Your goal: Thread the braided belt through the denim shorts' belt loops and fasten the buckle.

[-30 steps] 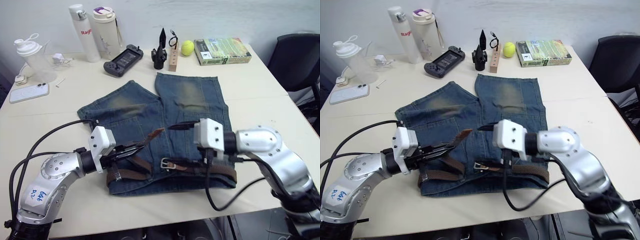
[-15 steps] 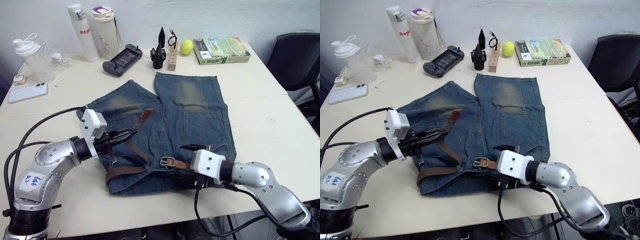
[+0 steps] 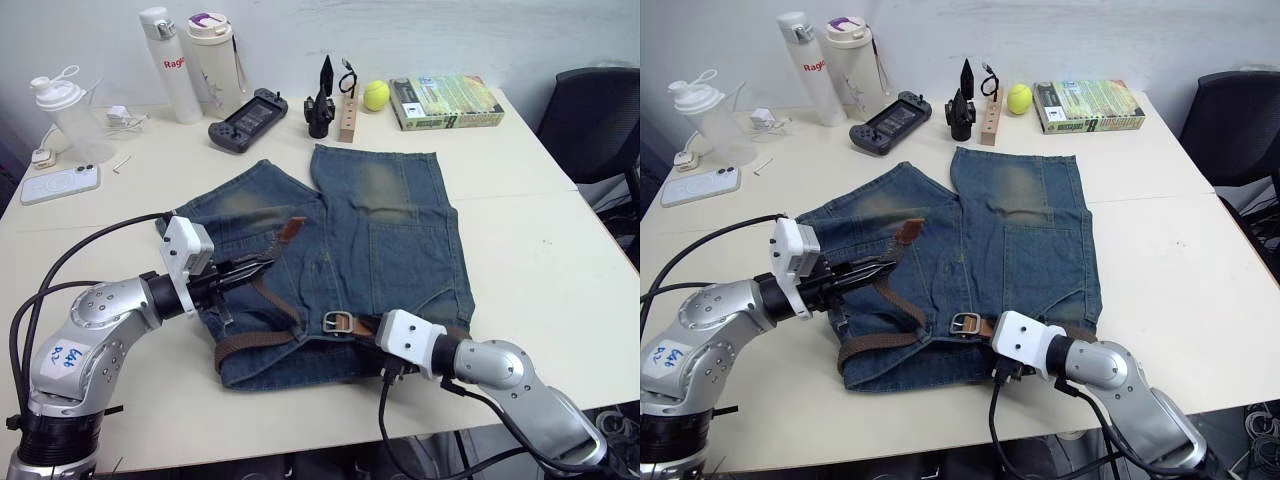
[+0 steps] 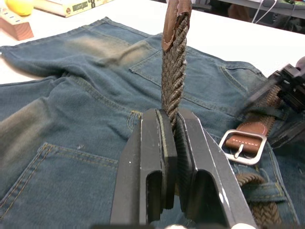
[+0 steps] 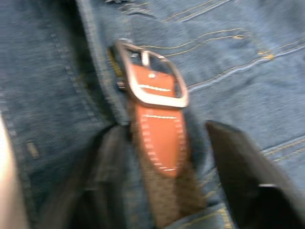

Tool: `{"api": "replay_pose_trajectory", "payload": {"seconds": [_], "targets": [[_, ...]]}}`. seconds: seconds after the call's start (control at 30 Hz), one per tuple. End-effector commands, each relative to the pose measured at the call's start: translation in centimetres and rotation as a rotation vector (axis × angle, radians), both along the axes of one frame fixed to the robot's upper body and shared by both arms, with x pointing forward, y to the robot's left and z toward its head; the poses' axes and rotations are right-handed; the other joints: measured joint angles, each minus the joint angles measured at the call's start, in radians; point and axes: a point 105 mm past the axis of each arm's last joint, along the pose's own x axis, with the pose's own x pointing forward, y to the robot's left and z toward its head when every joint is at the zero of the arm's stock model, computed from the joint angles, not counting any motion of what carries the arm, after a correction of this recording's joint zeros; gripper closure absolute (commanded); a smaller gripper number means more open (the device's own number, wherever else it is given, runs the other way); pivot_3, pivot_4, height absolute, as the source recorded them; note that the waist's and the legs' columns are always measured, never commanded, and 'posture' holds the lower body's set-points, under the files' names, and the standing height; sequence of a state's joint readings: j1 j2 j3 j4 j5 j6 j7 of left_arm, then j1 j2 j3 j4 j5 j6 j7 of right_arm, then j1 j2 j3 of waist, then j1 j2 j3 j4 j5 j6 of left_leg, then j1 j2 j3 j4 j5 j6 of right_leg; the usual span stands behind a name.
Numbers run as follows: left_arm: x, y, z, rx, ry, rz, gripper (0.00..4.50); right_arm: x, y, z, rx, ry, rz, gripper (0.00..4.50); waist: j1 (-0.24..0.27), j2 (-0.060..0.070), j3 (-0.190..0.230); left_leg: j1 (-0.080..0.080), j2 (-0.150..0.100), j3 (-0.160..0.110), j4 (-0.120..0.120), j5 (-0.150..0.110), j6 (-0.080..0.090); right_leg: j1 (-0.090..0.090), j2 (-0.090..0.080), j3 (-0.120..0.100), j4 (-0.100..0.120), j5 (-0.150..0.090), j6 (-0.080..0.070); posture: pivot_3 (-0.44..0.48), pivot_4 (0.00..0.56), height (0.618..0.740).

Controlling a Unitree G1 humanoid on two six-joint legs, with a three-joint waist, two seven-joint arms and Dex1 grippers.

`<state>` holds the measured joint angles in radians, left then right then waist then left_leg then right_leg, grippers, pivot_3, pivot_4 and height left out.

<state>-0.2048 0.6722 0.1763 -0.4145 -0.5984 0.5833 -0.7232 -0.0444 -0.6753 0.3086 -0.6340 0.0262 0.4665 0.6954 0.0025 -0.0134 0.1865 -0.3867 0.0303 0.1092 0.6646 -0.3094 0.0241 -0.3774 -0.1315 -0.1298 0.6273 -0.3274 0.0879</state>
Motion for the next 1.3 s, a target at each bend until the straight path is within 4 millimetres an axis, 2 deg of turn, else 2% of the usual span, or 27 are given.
{"api": "replay_pose_trajectory", "payload": {"seconds": [0.03, 0.13, 0.17, 0.3, 0.37, 0.53, 0.77, 0.9, 1.0, 1.07, 1.17, 1.3], "targets": [[0.5, 0.6, 1.0, 0.016, -0.043, 0.016, 4.50, -1.3, 0.5, 1.6, 0.049, -0.009, 0.054, 3.65, 0.000, 0.000, 0.000, 0.000, 0.000, 0.000, 0.000, 0.000, 0.000, 0.000, 0.000, 0.000, 0.000, 0.000, 0.000, 0.000, 0.150, 0.724], [0.8, 1.0, 0.9, 0.023, -0.042, 0.024, 4.50, -1.3, 0.1, 2.1, 0.044, -0.023, 0.047, 3.65, 0.000, 0.000, 0.000, 0.000, 0.000, 0.000, 0.000, 0.000, 0.000, 0.000, 0.000, 0.000, 0.000, 0.000, 0.000, 0.000, 0.150, 0.724], [0.8, 1.0, 0.9, 0.020, -0.042, 0.023, 4.50, -1.1, -0.1, 2.2, 0.055, -0.024, 0.028, 3.38, -0.001, 0.000, 0.000, 0.000, 0.000, 0.000, 0.000, 0.000, 0.000, 0.000, 0.000, -0.001, 0.000, 0.000, 0.000, 0.000, 0.150, 0.724], [0.7, 0.9, 1.0, 0.014, -0.045, 0.018, 4.50, -1.0, -0.6, 1.9, 0.016, -0.034, 0.013, 1.95, -0.002, 0.000, 0.000, 0.000, 0.000, 0.000, 0.000, 0.000, 0.000, 0.000, 0.000, -0.001, 0.000, 0.000, 0.000, 0.000, 0.150, 0.724], [0.8, 0.9, 1.0, 0.011, -0.046, 0.020, 4.50, -1.2, -0.5, 1.8, 0.007, -0.021, 0.029, 0.95, -0.002, 0.000, 0.000, 0.000, 0.000, 0.000, 0.000, 0.000, 0.000, 0.000, 0.000, -0.001, 0.000, 0.000, 0.000, 0.000, 0.150, 0.724], [0.8, 1.0, 1.0, 0.010, -0.046, 0.022, 4.50, -1.5, -0.5, 1.2, -0.006, -0.001, 0.038, 0.95, -0.002, 0.000, 0.000, 0.000, 0.000, 0.000, 0.000, 0.000, 0.000, 0.000, 0.000, -0.001, 0.000, 0.000, 0.000, 0.000, 0.150, 0.724], [0.9, 1.1, 1.0, 0.012, -0.046, 0.025, 4.50, 0.2, -1.0, 0.8, -0.016, -0.028, -0.044, 0.95, -0.002, 0.000, 0.000, 0.000, 0.000, 0.000, 0.000, 0.000, 0.000, 0.000, 0.000, 0.000, 0.000, 0.000, 0.000, 0.000, 0.150, 0.724], [0.8, 1.2, 0.9, 0.015, -0.043, 0.025, 4.50, 0.3, -0.6, 0.9, -0.004, -0.028, -0.039, 0.95, -0.002, 0.000, 0.000, 0.000, 0.000, 0.000, 0.000, 0.000, 0.000, 0.000, 0.000, -0.001, 0.000, 0.000, 0.000, 0.000, 0.150, 0.724], [0.8, 1.2, 0.7, 0.022, -0.042, 0.028, 4.50, 0.4, -0.1, 1.3, 0.019, -0.040, -0.032, 1.78, -0.002, 0.000, 0.000, 0.000, 0.000, 0.000, 0.000, 0.000, 0.000, 0.000, 0.000, 0.000, 0.000, 0.000, 0.000, 0.000, 0.150, 0.724], [0.7, 1.1, 0.4, 0.035, -0.039, 0.023, 4.50, 0.2, 0.4, 1.6, 0.039, -0.033, -0.018, 2.66, -0.003, 0.000, 0.000, 0.000, 0.000, 0.000, 0.000, 0.000, 0.000, 0.000, 0.000, -0.001, 0.000, 0.000, 0.000, 0.000, 0.150, 0.724], [0.2, 0.5, -0.6, 0.086, -0.027, -0.006, 4.50, 0.2, 0.9, 2.0, 0.071, -0.007, -0.017, 4.39, -0.004, 0.000, 0.000, 0.000, 0.000, 0.000, 0.000, 0.000, 0.000, 0.000, 0.001, 0.000, 0.000, 0.000, 0.000, 0.000, 0.150, 0.724], [-0.5, -0.1, -2.0, 0.149, 0.000, -0.042, 4.50, 1.1, 1.1, 2.8, 0.127, 0.054, -0.080, 4.49, -0.004, 0.000, 0.000, 0.000, 0.000, 0.000, 0.000, 0.000, 0.000, 0.000, 0.001, -0.001, 0.000, 0.000, 0.000, 0.000, 0.150, 0.724]]}}
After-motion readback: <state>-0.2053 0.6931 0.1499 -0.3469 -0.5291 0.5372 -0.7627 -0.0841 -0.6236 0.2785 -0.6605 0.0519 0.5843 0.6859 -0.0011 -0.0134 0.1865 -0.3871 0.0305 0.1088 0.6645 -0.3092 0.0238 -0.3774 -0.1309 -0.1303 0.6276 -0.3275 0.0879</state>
